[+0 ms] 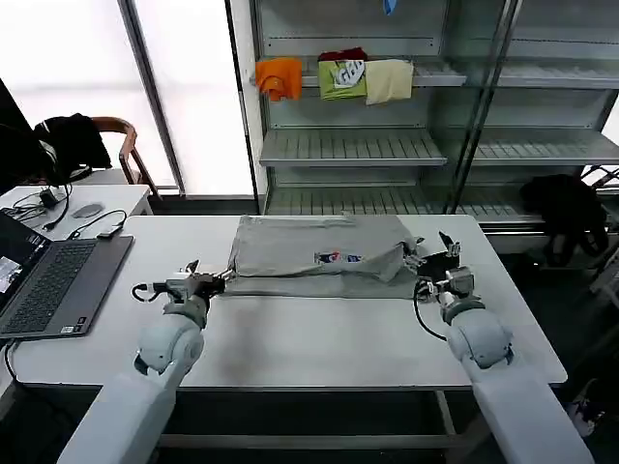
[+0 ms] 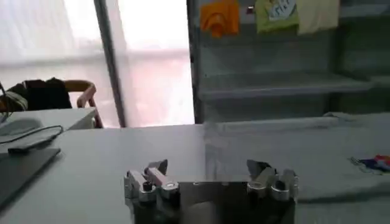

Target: Fold and organize the clothes.

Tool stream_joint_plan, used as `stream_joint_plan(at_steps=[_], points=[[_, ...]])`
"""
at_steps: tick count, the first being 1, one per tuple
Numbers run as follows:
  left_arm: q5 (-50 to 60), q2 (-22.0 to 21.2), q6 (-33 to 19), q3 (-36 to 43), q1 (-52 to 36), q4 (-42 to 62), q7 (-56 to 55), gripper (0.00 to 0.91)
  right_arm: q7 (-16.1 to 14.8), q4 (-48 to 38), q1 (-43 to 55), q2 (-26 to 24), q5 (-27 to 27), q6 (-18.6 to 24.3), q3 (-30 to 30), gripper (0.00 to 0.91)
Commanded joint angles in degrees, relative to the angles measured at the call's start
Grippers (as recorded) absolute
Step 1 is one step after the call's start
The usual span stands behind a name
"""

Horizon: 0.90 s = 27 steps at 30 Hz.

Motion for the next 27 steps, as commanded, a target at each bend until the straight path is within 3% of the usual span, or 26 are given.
stream_joint_plan(at_steps=[1, 7, 11, 16, 27], points=[[-1.6, 4.3, 0.7, -1.5, 5.8, -5.2, 5.7, 0.907, -0.5, -2.6, -0.5, -0.7, -3.4, 4.9, 1.1, 0.907], [-2.3, 4.3, 0.7, -1.4, 5.8, -6.0, 6.0, 0.907, -1.2, -2.2, 2.1, 0.0, -1.1, 6.2, 0.0, 0.907], [-3.6, 4.6, 0.8, -1.9, 7.2, -6.2, 6.0, 0.907, -0.9, 3.4, -3.6, -2.8, 3.9, 2.0, 0.6, 0.907], [-6.0, 4.5, 1.1, -2.2, 6.3, -4.6, 5.9, 0.907, 2.0, 6.7, -11.2, -3.7, 15.1, -3.5, 2.5, 0.907], [-7.0, 2.0, 0.4, -2.0, 2.7, 2.6, 4.8, 0.907, 2.0, 2.8, -9.6, -2.1, 18.5, -6.5, 2.0, 0.907]])
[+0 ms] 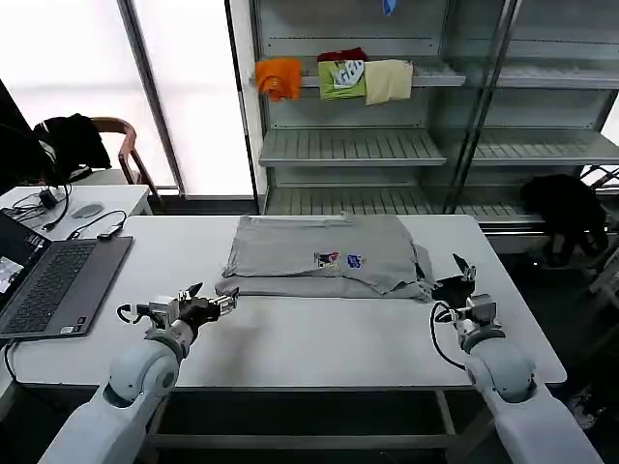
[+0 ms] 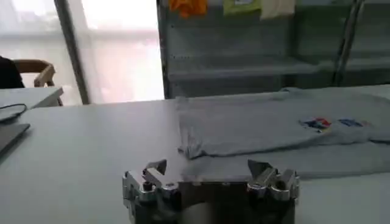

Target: Fold and organize the clothes.

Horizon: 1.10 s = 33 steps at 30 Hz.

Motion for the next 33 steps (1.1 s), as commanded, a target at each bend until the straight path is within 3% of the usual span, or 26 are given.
stream_joint_plan(at_steps=[1, 12, 22, 27, 28, 31, 33], points=[[-1.4, -1.2, -0.6, -0.3, -1.7, 5.7, -0.7, 0.907, 0.2, -0.4, -1.9, -0.1, 5.7, -3.2, -0.1, 0.907], [-1.2, -2.3, -1.0, -0.3, -2.6, 7.4, -1.0, 0.907, -0.9, -3.7, 0.6, 1.3, 5.6, -4.4, -1.6, 0.907], [-1.0, -3.3, -1.2, 0.0, -3.8, 9.2, -1.2, 0.907, -1.4, -4.7, 2.2, 2.0, 3.9, -3.6, -2.1, 0.806], [-1.0, -3.4, -1.4, 0.4, -3.6, 9.7, -0.9, 0.776, -1.6, -5.4, 2.8, 2.5, 3.1, -3.4, -2.5, 0.746], [-0.9, -3.5, -1.5, 0.5, -3.5, 9.7, -0.8, 0.685, -1.7, -5.5, 2.8, 2.5, 3.1, -3.4, -2.5, 0.705], [-0.6, -3.6, -1.6, 0.8, -3.3, 10.0, -0.3, 0.574, -1.9, -6.0, 2.8, 2.5, 3.2, -3.4, -2.4, 0.625], [-0.4, -3.8, -1.8, 0.9, -3.3, 10.3, 0.0, 0.514, -2.0, -6.2, 2.6, 2.4, 3.2, -3.4, -2.4, 0.625]])
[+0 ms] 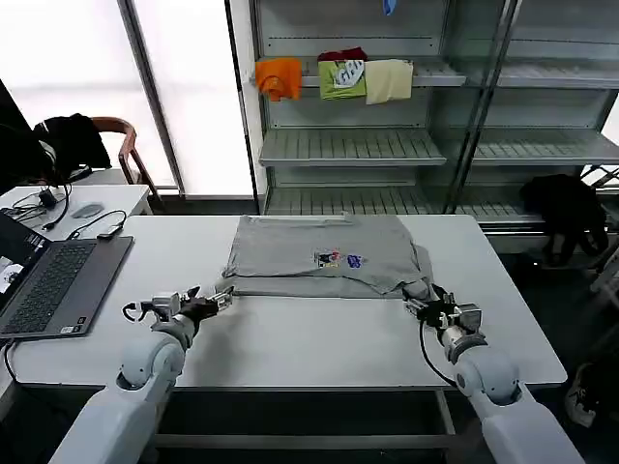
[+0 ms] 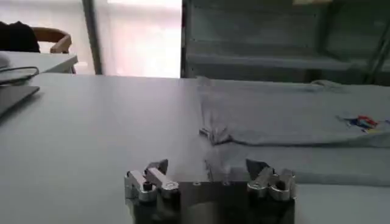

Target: Fold and organize the clothes.

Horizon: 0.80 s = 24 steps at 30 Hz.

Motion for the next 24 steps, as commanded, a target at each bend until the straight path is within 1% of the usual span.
stream_joint_plan(at_steps=[1, 2, 4, 5, 9, 10, 12, 14, 20, 24], points=[[0.3, -0.4, -0.4, 0.2, -0.1, 1.6, 0.8, 0.464, -0.2, -0.6, 0.2, 0.0, -0.2, -0.2, 0.0, 0.605], [0.3, -0.4, -0.5, 0.2, -0.2, 1.6, 0.9, 0.272, -0.3, -0.6, 0.1, 0.0, -0.2, -0.2, 0.0, 0.595], [0.3, -0.5, -0.8, 0.3, -0.3, 2.0, 1.3, 0.131, -0.4, -0.6, 0.1, 0.1, -0.2, -0.3, 0.0, 0.544], [0.3, -0.5, -0.8, 0.4, -0.3, 2.0, 1.6, 0.02, -0.3, -0.7, 0.1, 0.1, -0.2, -0.3, 0.0, 0.474], [0.8, -0.3, -0.9, 0.5, 0.0, 1.9, 2.4, 0.01, -0.3, -0.6, 0.3, 0.2, -0.3, -0.5, -0.2, 0.363], [0.9, -0.3, -1.0, 0.5, 0.0, 1.7, 2.4, 0.01, -0.3, -0.5, 0.4, 0.2, -0.4, -0.5, -0.2, 0.272], [1.0, 0.0, -1.1, 0.5, 0.2, 1.2, 2.4, 0.01, -0.3, 0.0, 0.5, -0.1, -0.3, -0.6, -0.1, 0.202], [0.8, 0.2, -1.3, 0.5, 0.2, 0.8, 2.4, 0.0, -0.2, 0.4, 0.6, -0.3, -0.2, -0.8, -0.1, 0.091], [0.5, 0.9, -1.7, 0.4, -0.1, 0.6, 3.5, 0.0, 0.2, 0.8, 1.3, -0.6, -0.4, -1.8, 0.1, 0.0], [0.3, 1.5, -1.7, 0.5, -0.1, -0.2, 3.5, 0.0, 0.2, 1.6, 1.5, -1.1, -0.1, -2.5, 0.2, 0.0]])
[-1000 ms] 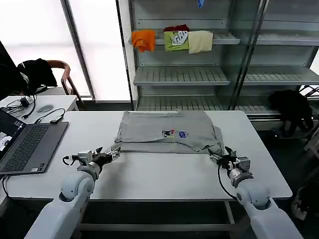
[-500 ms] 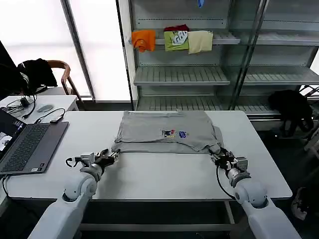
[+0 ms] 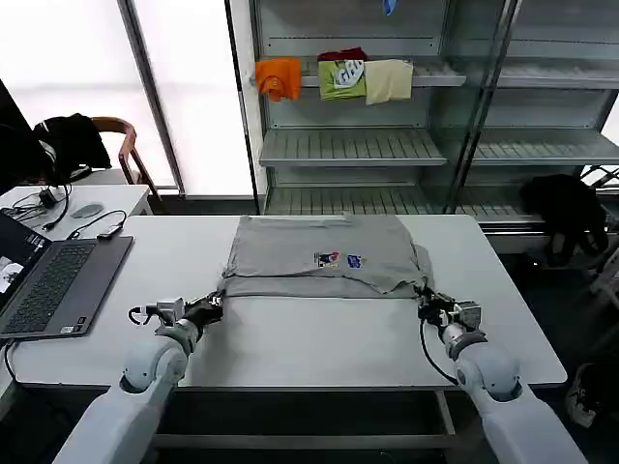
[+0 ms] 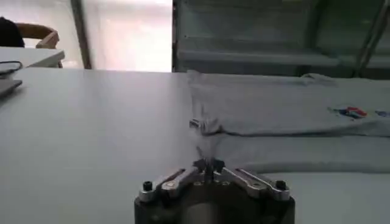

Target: Fold and organize the clothes.

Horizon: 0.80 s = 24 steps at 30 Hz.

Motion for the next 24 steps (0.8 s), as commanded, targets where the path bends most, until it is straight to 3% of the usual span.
stream_joint_plan(at_steps=[1, 16, 24], points=[[-0.2, 0.8, -0.1, 0.0, 0.1, -1.2, 0.5, 0.0, 0.2, 0.9, 0.2, -0.4, 0.0, -0.9, 0.1, 0.0], [-3.5, 6.5, 0.8, -4.0, 10.8, -14.7, -7.0, 0.0, 1.8, 14.0, -6.9, -5.8, 5.1, -6.1, -0.1, 0.0], [-3.3, 8.0, 0.7, -9.0, 27.2, -27.9, -14.5, 0.0, 2.3, 23.5, -16.9, -11.8, 6.4, -6.7, 2.3, 0.0]])
